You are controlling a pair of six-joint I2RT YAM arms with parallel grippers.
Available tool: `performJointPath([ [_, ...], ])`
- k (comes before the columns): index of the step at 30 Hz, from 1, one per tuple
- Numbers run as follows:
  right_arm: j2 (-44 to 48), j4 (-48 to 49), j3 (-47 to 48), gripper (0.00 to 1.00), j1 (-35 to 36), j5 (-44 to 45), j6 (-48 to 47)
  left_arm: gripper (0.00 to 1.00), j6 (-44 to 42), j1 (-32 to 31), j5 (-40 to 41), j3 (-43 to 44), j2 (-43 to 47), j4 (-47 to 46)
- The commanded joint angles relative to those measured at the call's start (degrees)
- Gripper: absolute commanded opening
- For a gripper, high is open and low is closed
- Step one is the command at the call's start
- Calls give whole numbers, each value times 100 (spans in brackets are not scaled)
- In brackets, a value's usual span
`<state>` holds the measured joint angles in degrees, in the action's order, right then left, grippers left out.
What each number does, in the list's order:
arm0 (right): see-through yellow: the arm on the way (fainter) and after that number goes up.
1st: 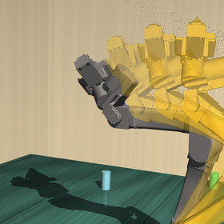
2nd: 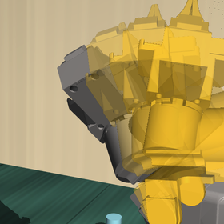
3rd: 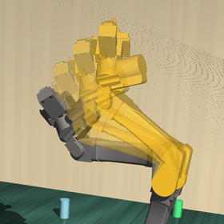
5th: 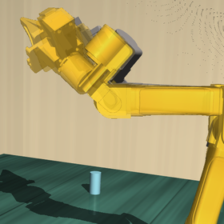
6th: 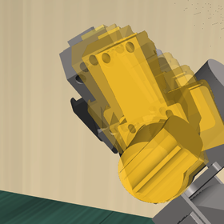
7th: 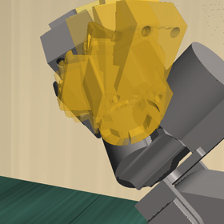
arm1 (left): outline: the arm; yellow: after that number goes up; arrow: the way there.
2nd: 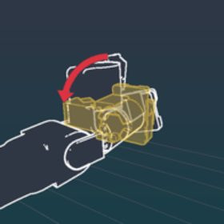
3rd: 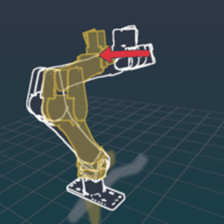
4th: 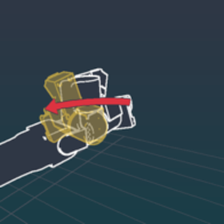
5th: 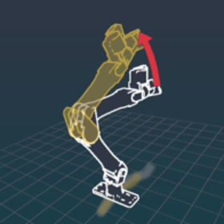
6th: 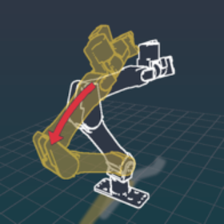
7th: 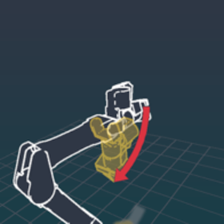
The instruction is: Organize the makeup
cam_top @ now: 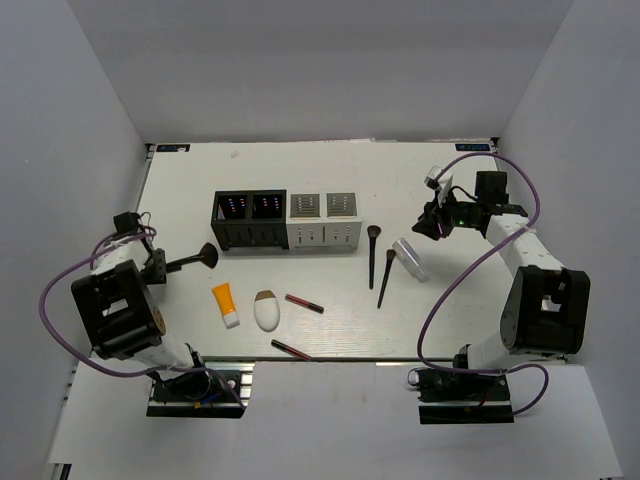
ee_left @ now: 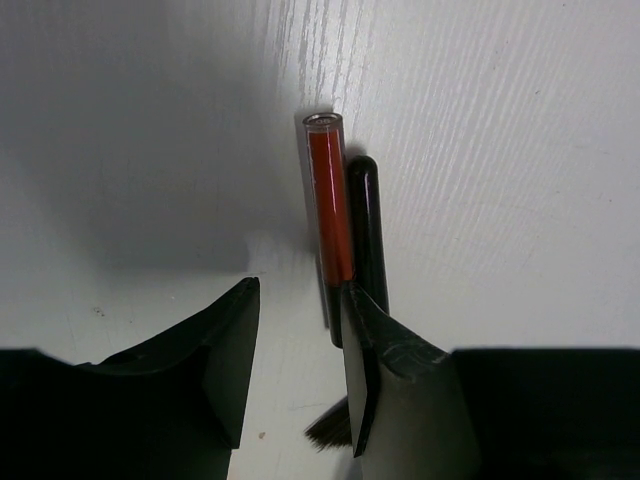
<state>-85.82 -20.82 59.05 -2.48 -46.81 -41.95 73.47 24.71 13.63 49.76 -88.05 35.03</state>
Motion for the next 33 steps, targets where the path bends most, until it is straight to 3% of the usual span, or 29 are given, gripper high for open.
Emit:
performJointPath([
  [1,-58,113,10,44,-33,-30,21,49,79,43,-9,87,-54,-110],
  [17,-84,43,28,44,-59,22,-6,45,106,43,-80,263,-336,21],
  [20,-84,25,46,44,-51,49,-15,39,10,43,-53,201,-274,180],
  [28,-58,16,54,44,-60,23,-23,6,-298,43,-158,-431,437,259],
  [33,-40,-10,63,44,-59,-4,-58,0,-851,-18,-176,-415,1026,154],
])
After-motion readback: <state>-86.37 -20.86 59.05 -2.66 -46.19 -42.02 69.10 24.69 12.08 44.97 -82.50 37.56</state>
